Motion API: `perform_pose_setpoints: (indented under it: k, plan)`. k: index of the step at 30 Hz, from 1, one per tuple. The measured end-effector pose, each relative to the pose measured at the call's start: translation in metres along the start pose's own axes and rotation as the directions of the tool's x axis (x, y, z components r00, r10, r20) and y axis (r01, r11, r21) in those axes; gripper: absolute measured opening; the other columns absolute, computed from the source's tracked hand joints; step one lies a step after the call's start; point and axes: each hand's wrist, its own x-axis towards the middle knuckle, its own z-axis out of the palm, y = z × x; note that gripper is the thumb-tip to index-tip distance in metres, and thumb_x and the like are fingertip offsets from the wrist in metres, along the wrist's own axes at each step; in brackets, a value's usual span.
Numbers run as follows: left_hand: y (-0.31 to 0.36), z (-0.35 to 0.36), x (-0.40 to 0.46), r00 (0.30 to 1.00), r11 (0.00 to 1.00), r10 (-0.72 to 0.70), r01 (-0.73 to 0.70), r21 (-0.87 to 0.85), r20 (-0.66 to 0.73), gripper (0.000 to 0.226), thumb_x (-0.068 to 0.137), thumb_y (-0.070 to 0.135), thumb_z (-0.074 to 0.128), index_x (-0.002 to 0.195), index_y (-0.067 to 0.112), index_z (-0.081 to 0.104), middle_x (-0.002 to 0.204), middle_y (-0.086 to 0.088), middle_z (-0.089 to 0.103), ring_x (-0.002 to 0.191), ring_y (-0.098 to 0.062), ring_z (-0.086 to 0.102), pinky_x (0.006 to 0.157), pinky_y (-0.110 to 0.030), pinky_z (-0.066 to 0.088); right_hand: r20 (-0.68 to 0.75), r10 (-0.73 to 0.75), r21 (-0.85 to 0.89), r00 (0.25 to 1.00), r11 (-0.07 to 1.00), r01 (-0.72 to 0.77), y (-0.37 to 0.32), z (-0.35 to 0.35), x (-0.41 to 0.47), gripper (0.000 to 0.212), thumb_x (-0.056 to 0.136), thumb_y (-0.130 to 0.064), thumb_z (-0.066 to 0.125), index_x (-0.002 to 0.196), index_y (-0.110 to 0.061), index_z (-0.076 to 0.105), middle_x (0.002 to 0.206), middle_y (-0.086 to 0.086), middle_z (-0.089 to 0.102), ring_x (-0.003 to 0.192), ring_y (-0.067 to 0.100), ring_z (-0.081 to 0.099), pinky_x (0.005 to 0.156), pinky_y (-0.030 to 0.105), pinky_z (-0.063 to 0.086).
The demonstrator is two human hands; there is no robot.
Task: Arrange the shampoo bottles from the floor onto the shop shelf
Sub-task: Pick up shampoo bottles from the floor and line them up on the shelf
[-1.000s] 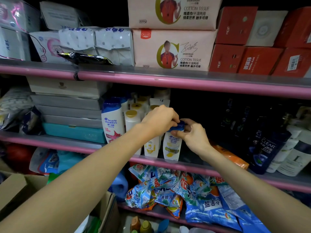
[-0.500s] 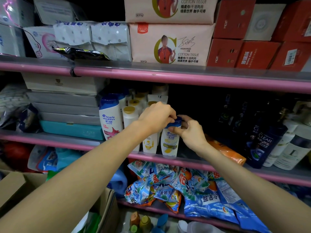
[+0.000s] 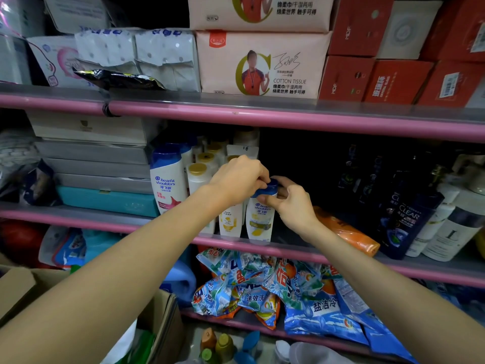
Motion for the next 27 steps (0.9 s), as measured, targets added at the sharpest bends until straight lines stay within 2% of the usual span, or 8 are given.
perform_pose_setpoints:
  k: [5, 9, 12, 15, 18, 20, 23, 27]
  plan:
    - [0.002, -0.001, -0.003, 1.000, 1.000, 0.004, -0.004, 0.016, -0.017, 0.026, 0.094, 0.027, 0.055, 0.117, 0.024, 0.066, 0.110, -0.005, 0.068, 0.098, -0.023, 0.062, 0.082, -0.040, 0.053, 0.005, 0.014, -0.009, 1.000, 1.000, -0.014, -0.004, -0.001, -0.002, 0.048, 0.081, -0.020, 0.074, 0.125, -0.014, 0.056, 0.112, 0.000, 0.067, 0.102, 0.009, 0.062, 0.086, 0.021, 0.051]
    - [0.008, 0.002, -0.007, 0.996, 0.996, 0.053, -0.047, 0.078, -0.077, 0.028, 0.093, 0.031, 0.054, 0.120, 0.024, 0.062, 0.111, -0.003, 0.064, 0.101, -0.022, 0.059, 0.076, -0.035, 0.048, 0.093, 0.068, -0.076, 0.993, 0.995, -0.061, -0.007, -0.012, 0.001, 0.051, 0.078, -0.027, 0.076, 0.123, -0.016, 0.055, 0.110, 0.001, 0.067, 0.102, 0.014, 0.063, 0.088, 0.035, 0.054]
    - [0.019, 0.006, -0.014, 0.972, 0.995, 0.098, -0.095, 0.022, -0.215, 0.028, 0.093, 0.031, 0.054, 0.119, 0.024, 0.062, 0.111, 0.001, 0.065, 0.102, -0.021, 0.058, 0.085, -0.037, 0.046, 0.169, 0.160, -0.255, 0.973, 0.960, -0.113, 0.001, -0.032, -0.001, 0.070, 0.077, -0.036, 0.076, 0.135, -0.016, 0.045, 0.123, 0.005, 0.061, 0.113, 0.020, 0.059, 0.092, 0.035, 0.051]
    - [0.035, 0.020, -0.024, 0.952, 0.976, 0.067, -0.125, -0.181, -0.298, 0.024, 0.092, 0.027, 0.056, 0.114, 0.022, 0.066, 0.106, 0.003, 0.067, 0.099, -0.017, 0.059, 0.087, -0.036, 0.047, 0.121, 0.299, -0.516, 0.946, 0.833, -0.197, 0.020, -0.062, -0.011, 0.081, 0.079, -0.041, 0.072, 0.145, -0.017, 0.032, 0.136, 0.016, 0.049, 0.122, 0.031, 0.051, 0.096, 0.036, 0.046]
    - [0.051, 0.043, -0.035, 0.976, 0.851, -0.070, -0.050, -0.523, -0.208, 0.020, 0.092, 0.022, 0.058, 0.108, 0.024, 0.068, 0.097, 0.012, 0.066, 0.084, 0.004, 0.058, 0.078, -0.018, 0.050, 0.013, 0.461, -0.739, 0.887, 0.603, -0.302, 0.044, -0.091, -0.031, 0.083, 0.081, -0.045, 0.068, 0.147, -0.022, 0.024, 0.137, 0.020, 0.042, 0.124, 0.041, 0.044, 0.100, 0.046, 0.042]
    - [0.058, 0.059, -0.040, 0.980, 0.748, -0.154, 0.032, -0.663, -0.126, 0.018, 0.091, 0.019, 0.059, 0.105, 0.026, 0.069, 0.092, 0.016, 0.066, 0.082, 0.009, 0.057, 0.074, -0.005, 0.044, -0.009, 0.537, -0.797, 0.843, 0.506, -0.331, 0.059, -0.104, -0.048, 0.081, 0.083, -0.047, 0.064, 0.146, -0.023, 0.020, 0.135, 0.019, 0.041, 0.123, 0.040, 0.045, 0.099, 0.048, 0.041]
    - [0.064, 0.078, -0.048, 0.975, 0.672, -0.221, 0.128, -0.729, -0.033, 0.017, 0.091, 0.017, 0.060, 0.101, 0.025, 0.071, 0.089, 0.015, 0.067, 0.081, 0.009, 0.057, 0.071, -0.001, 0.042, -0.024, 0.550, -0.769, 0.835, 0.523, -0.367, 0.075, -0.116, -0.064, 0.071, 0.090, -0.042, 0.058, 0.146, -0.016, 0.024, 0.129, 0.022, 0.047, 0.117, 0.040, 0.050, 0.097, 0.046, 0.045]
    - [0.068, 0.096, -0.061, 0.963, 0.621, -0.258, 0.229, -0.750, 0.080, 0.018, 0.092, 0.017, 0.058, 0.105, 0.023, 0.068, 0.088, 0.011, 0.064, 0.079, 0.003, 0.058, 0.066, -0.002, 0.044, -0.044, 0.447, -0.754, 0.893, 0.572, -0.323, 0.076, -0.121, -0.078, 0.066, 0.094, -0.040, 0.054, 0.146, -0.010, 0.028, 0.123, 0.024, 0.049, 0.113, 0.040, 0.050, 0.094, 0.042, 0.045]
